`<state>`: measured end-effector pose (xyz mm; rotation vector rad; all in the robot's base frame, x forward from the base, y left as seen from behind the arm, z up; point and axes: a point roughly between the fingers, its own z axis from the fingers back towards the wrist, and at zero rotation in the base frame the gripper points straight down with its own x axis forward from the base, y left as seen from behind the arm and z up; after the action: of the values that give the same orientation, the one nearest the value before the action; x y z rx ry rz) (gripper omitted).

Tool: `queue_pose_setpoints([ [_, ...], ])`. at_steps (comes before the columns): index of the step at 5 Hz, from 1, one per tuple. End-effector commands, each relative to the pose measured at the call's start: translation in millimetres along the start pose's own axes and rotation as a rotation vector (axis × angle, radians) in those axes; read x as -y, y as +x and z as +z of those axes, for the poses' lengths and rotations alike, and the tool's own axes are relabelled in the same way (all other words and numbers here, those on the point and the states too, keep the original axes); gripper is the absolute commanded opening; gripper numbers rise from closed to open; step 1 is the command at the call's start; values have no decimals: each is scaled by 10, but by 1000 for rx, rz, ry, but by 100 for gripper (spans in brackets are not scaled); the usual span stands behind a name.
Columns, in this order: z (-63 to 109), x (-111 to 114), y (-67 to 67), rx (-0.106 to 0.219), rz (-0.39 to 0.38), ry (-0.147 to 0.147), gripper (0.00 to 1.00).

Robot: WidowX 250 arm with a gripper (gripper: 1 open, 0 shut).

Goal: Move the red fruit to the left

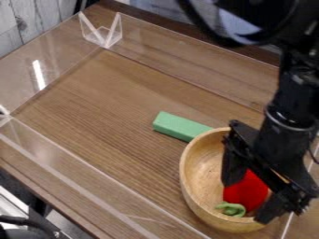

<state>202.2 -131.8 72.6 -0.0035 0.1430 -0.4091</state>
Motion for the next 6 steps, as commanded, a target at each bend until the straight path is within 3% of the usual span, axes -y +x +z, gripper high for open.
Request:
queue_pose_setpoints([
  [1,167,-93,46,95,50,23,100],
  [3,200,-217,80,151,-12,31,100],
  [5,347,-94,138,180,-72,26,100],
  [6,284,-31,133,181,-143,24,100],
])
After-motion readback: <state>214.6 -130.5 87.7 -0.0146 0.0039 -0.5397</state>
